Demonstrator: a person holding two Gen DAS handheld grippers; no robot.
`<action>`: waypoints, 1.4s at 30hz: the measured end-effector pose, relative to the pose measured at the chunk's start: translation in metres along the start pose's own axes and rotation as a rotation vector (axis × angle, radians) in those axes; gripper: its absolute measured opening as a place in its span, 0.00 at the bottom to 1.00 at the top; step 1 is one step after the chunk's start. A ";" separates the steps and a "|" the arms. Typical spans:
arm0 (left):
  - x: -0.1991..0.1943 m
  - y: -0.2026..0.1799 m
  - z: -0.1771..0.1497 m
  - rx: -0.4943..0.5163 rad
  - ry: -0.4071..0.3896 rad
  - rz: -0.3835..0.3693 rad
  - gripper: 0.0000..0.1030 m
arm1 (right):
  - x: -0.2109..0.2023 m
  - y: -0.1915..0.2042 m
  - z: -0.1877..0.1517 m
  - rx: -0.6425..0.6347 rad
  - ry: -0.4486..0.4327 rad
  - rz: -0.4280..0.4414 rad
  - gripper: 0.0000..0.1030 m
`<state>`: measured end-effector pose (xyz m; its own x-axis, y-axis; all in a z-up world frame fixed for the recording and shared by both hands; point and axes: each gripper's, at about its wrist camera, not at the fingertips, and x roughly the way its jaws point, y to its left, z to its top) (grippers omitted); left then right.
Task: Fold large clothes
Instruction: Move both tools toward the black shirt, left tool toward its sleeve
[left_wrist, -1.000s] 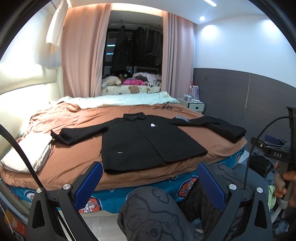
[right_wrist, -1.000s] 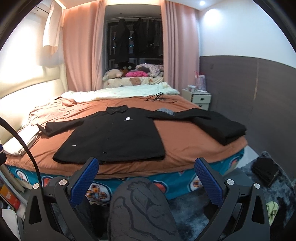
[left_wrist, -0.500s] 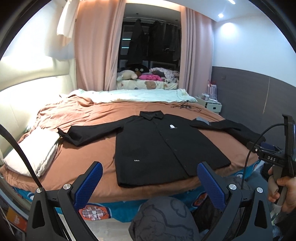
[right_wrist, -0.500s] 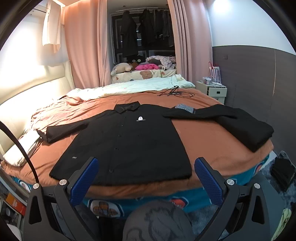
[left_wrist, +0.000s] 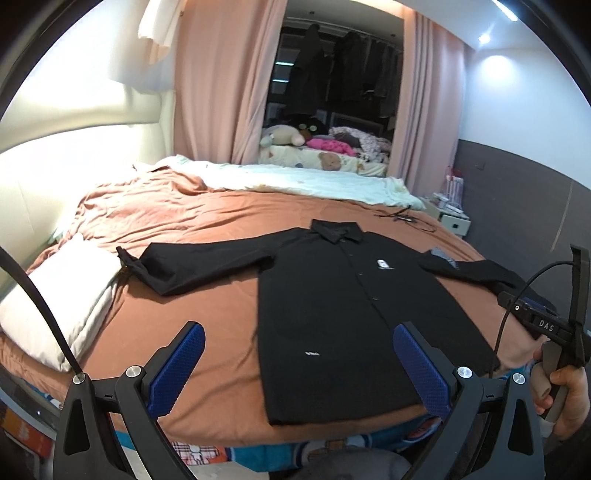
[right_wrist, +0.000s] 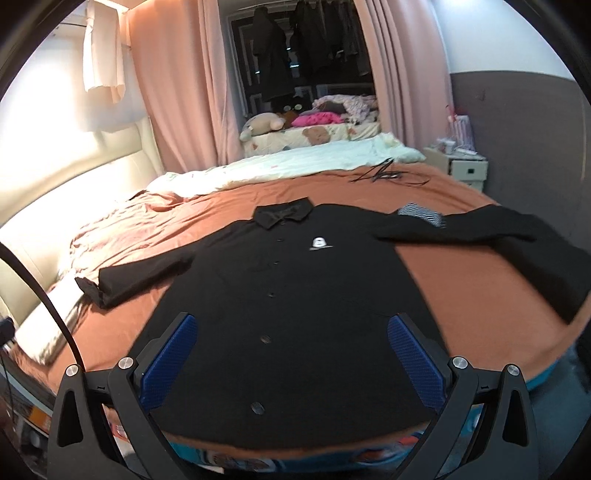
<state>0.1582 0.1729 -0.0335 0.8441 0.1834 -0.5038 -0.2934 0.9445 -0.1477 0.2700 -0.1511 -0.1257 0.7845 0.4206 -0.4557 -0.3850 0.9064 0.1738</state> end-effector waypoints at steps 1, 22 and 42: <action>0.006 0.005 0.003 -0.009 0.007 0.004 1.00 | 0.005 0.000 0.003 -0.001 0.001 0.005 1.00; 0.098 0.105 0.075 -0.091 0.046 0.211 1.00 | 0.135 -0.004 0.079 0.065 0.046 0.125 1.00; 0.209 0.243 0.084 -0.360 0.201 0.390 0.88 | 0.288 0.034 0.124 -0.021 0.239 0.246 0.96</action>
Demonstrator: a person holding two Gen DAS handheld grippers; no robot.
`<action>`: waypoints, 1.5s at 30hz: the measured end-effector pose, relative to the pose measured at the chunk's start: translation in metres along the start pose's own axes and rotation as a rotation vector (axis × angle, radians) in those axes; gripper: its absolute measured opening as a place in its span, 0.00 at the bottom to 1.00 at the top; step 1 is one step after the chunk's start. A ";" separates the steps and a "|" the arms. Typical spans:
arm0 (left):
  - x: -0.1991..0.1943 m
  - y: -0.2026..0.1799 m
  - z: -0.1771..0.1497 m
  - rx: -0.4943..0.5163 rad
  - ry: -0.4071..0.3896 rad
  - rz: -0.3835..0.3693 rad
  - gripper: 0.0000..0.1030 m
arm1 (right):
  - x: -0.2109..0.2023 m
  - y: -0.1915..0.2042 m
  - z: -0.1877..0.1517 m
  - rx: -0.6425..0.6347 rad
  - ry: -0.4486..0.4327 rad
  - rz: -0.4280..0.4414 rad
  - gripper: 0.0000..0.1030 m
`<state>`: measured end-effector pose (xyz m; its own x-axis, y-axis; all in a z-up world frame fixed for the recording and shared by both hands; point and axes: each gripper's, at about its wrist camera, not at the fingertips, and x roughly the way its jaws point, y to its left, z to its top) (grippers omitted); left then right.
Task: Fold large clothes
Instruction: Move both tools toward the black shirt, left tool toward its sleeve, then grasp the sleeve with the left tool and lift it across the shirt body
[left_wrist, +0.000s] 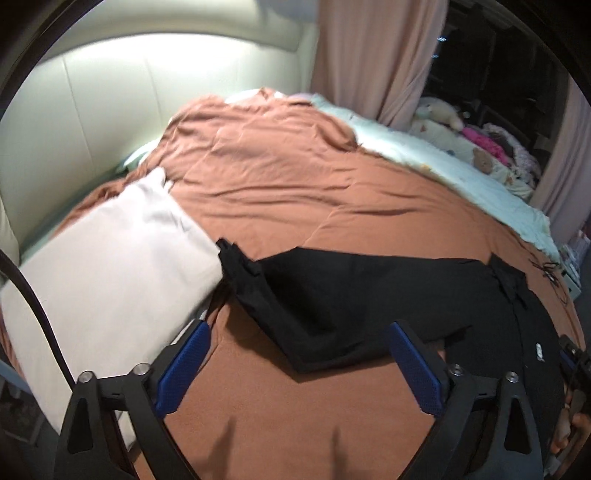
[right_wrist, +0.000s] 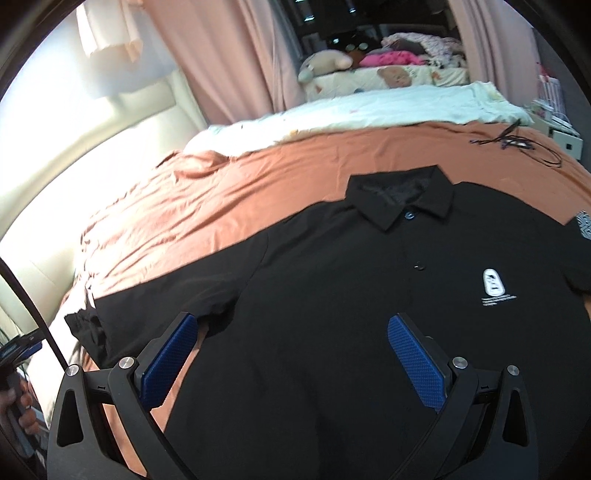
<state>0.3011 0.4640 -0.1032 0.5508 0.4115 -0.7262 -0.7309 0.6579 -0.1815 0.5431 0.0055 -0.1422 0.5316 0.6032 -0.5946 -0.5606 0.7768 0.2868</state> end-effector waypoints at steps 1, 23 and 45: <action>0.010 0.004 0.000 -0.018 0.014 -0.001 0.87 | 0.003 0.000 0.003 -0.002 0.007 0.005 0.93; 0.044 0.006 0.068 -0.049 -0.031 0.009 0.02 | 0.169 -0.009 0.070 0.087 0.245 0.165 0.21; -0.053 -0.161 0.154 0.172 -0.210 -0.291 0.02 | 0.128 -0.072 0.090 0.164 0.234 0.162 0.65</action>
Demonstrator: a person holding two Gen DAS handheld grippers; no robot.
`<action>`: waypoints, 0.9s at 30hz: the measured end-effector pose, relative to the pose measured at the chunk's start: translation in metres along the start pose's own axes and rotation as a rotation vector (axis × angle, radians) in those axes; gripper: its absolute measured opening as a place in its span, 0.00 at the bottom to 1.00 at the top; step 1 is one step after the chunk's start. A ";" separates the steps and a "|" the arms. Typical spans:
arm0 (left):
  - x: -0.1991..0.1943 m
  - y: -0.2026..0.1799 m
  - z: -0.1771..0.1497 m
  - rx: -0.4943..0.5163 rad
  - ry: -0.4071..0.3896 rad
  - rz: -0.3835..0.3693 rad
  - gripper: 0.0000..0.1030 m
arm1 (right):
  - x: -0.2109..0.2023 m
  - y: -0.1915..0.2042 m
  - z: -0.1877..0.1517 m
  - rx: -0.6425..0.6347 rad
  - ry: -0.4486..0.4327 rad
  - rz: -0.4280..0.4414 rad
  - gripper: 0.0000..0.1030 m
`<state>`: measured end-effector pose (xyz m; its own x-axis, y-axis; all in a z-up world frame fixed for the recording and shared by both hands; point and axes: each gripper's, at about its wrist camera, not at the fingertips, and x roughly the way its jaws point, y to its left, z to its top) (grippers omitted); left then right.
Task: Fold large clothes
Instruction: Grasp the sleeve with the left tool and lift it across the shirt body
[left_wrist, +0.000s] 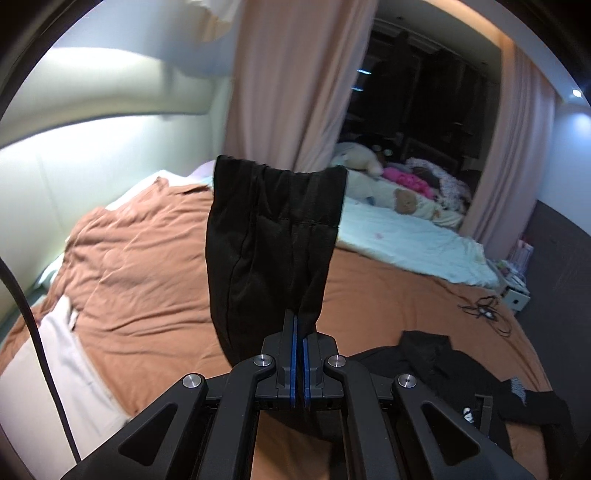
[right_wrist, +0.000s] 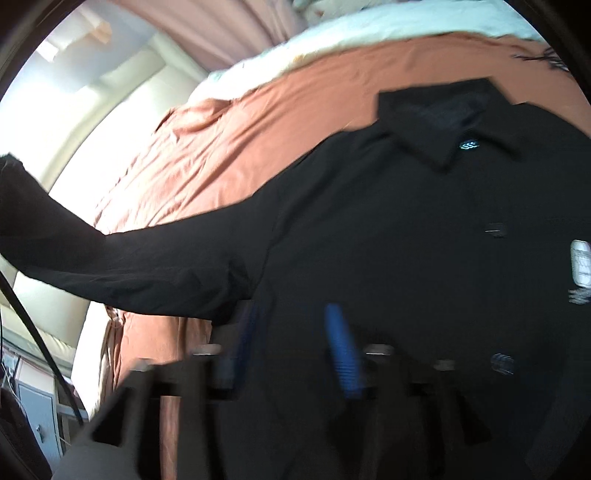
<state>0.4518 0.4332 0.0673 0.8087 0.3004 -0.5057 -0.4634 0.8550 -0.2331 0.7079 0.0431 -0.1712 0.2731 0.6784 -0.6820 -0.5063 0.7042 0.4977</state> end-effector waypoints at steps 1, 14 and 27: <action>0.001 -0.011 0.003 0.010 -0.001 -0.020 0.02 | -0.011 -0.006 -0.001 0.009 -0.028 -0.003 0.69; 0.019 -0.151 0.013 0.144 0.010 -0.250 0.02 | -0.114 -0.112 -0.061 0.217 -0.180 -0.079 0.70; 0.074 -0.259 -0.028 0.228 0.126 -0.389 0.02 | -0.100 -0.197 -0.057 0.443 -0.225 -0.085 0.70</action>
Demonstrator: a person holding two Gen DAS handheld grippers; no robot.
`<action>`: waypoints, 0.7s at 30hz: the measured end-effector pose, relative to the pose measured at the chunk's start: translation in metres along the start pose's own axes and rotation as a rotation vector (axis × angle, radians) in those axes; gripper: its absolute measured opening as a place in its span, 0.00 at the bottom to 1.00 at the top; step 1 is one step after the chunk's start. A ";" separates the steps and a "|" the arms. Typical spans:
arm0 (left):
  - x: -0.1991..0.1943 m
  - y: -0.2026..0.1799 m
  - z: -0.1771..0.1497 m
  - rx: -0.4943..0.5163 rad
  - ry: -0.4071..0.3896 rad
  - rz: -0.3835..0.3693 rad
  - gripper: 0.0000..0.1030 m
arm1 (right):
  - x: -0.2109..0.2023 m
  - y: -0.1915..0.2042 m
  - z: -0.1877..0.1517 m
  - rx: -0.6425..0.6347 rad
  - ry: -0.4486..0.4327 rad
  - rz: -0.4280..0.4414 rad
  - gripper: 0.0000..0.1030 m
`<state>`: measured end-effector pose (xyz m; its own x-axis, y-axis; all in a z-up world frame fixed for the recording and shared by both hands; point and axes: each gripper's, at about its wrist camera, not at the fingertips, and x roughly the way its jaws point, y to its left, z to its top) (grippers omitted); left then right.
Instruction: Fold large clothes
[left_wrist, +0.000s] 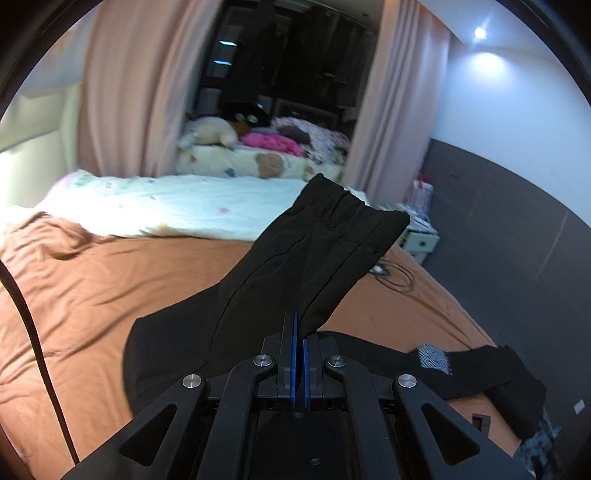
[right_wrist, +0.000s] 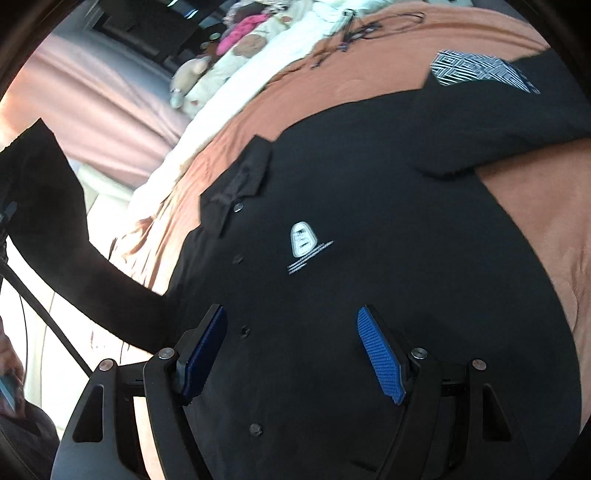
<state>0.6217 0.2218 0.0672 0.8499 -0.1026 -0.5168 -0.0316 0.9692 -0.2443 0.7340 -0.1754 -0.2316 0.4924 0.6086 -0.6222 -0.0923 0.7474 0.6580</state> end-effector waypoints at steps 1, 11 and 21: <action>0.010 -0.006 -0.002 0.005 0.012 -0.012 0.02 | 0.002 -0.005 0.003 0.021 -0.004 -0.001 0.70; 0.132 -0.070 -0.067 0.032 0.268 -0.184 0.04 | -0.021 -0.039 0.023 0.167 -0.074 0.015 0.70; 0.136 -0.058 -0.096 -0.008 0.337 -0.202 0.84 | -0.019 -0.039 0.025 0.167 -0.062 0.055 0.70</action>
<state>0.6881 0.1306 -0.0678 0.6194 -0.3598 -0.6978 0.1133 0.9204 -0.3741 0.7498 -0.2225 -0.2346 0.5437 0.6260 -0.5590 0.0219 0.6553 0.7551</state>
